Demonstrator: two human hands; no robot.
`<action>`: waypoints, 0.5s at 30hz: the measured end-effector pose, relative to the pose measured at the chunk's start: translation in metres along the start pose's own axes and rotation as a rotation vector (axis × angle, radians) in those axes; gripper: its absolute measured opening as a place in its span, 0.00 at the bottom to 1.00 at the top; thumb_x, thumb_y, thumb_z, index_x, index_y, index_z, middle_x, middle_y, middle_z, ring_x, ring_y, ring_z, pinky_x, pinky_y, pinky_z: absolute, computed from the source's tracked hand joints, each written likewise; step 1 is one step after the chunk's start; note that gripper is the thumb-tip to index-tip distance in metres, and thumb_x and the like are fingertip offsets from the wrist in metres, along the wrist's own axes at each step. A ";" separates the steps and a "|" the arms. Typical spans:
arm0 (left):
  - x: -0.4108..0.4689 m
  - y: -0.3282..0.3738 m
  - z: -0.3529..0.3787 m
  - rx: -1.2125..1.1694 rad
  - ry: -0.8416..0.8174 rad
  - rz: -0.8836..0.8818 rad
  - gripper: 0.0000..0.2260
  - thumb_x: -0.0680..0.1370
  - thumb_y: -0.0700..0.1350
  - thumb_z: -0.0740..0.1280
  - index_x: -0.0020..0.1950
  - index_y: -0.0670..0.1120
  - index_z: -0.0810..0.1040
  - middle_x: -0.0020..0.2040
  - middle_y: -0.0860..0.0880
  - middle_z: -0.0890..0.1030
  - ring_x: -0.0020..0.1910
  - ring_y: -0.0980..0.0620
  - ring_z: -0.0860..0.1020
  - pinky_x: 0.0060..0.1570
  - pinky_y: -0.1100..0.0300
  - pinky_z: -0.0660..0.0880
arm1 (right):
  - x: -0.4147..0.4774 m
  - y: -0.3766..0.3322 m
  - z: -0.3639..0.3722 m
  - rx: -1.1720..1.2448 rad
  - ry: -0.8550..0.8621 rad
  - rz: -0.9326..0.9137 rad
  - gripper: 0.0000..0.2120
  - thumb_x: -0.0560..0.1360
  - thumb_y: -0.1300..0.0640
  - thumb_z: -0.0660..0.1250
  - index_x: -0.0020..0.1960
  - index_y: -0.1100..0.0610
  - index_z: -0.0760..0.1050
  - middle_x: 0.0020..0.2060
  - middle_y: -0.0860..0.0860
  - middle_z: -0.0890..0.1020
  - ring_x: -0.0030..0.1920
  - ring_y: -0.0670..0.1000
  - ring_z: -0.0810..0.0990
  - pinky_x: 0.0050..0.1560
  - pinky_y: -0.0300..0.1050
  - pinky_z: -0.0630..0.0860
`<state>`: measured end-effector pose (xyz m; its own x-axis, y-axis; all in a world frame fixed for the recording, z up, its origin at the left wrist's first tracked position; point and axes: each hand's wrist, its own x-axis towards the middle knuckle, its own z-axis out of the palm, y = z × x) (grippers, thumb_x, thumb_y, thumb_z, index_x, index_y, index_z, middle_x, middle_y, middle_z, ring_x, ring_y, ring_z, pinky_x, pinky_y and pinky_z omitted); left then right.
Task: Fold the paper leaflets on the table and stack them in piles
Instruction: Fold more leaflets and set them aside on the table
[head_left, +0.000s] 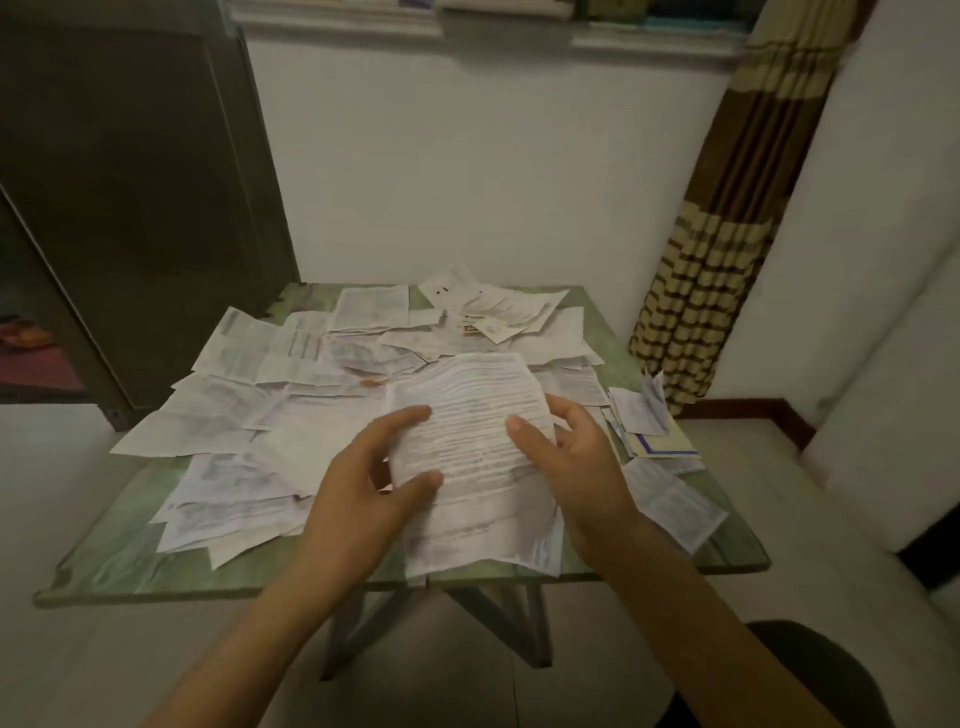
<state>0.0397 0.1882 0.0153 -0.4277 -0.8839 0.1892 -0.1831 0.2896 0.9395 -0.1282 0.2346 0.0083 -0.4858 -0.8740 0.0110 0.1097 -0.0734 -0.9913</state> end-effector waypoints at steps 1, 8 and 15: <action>0.001 -0.004 0.001 0.063 0.034 0.019 0.21 0.74 0.39 0.69 0.56 0.64 0.70 0.56 0.59 0.73 0.50 0.57 0.77 0.39 0.68 0.77 | -0.002 0.001 -0.001 -0.083 0.012 -0.019 0.22 0.74 0.59 0.69 0.65 0.55 0.67 0.52 0.48 0.80 0.46 0.42 0.81 0.41 0.30 0.77; 0.007 0.004 -0.001 -0.008 -0.097 0.120 0.26 0.73 0.36 0.69 0.58 0.64 0.68 0.44 0.54 0.82 0.44 0.57 0.81 0.38 0.65 0.79 | -0.009 -0.001 -0.003 -1.110 -0.251 -0.704 0.36 0.70 0.37 0.62 0.73 0.45 0.53 0.73 0.46 0.60 0.70 0.37 0.50 0.69 0.34 0.43; 0.006 0.009 -0.001 0.033 0.078 0.186 0.21 0.69 0.50 0.69 0.60 0.62 0.69 0.45 0.58 0.80 0.47 0.59 0.79 0.43 0.71 0.74 | -0.011 -0.013 -0.004 -0.833 -0.300 -0.398 0.07 0.72 0.53 0.70 0.46 0.49 0.72 0.36 0.43 0.76 0.37 0.38 0.74 0.38 0.30 0.71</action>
<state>0.0365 0.1851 0.0249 -0.3873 -0.8394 0.3813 -0.1364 0.4612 0.8767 -0.1280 0.2468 0.0209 -0.1001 -0.9534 0.2845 -0.7206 -0.1276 -0.6815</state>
